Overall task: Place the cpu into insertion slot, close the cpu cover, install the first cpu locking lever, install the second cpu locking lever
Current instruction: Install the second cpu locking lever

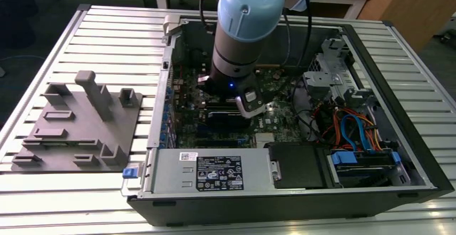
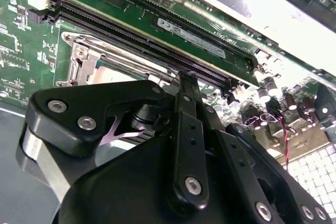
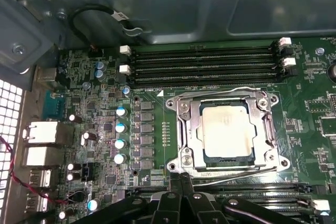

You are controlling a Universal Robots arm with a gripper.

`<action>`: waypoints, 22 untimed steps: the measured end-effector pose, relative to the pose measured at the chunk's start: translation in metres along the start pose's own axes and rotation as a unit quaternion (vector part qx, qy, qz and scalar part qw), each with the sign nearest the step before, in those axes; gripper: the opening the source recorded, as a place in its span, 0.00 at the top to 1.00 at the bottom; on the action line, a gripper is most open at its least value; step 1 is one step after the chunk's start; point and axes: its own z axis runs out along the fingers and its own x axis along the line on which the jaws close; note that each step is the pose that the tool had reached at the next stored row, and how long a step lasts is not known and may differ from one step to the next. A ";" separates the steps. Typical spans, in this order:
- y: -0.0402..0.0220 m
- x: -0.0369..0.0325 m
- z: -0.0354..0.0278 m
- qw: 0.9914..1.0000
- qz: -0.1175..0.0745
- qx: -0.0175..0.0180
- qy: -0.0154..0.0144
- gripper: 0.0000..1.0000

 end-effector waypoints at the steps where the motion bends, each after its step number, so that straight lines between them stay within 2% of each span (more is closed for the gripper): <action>1: -0.0001 0.0000 0.0004 1.000 0.000 -0.002 0.000 0.90; 3: -0.0004 -0.0001 0.0014 1.000 0.000 -0.005 0.000 0.90; 8: -0.0012 0.0002 0.0036 1.000 0.000 -0.006 0.000 0.90; 22: -0.0020 0.0019 0.0064 1.000 0.000 -0.018 0.001 0.90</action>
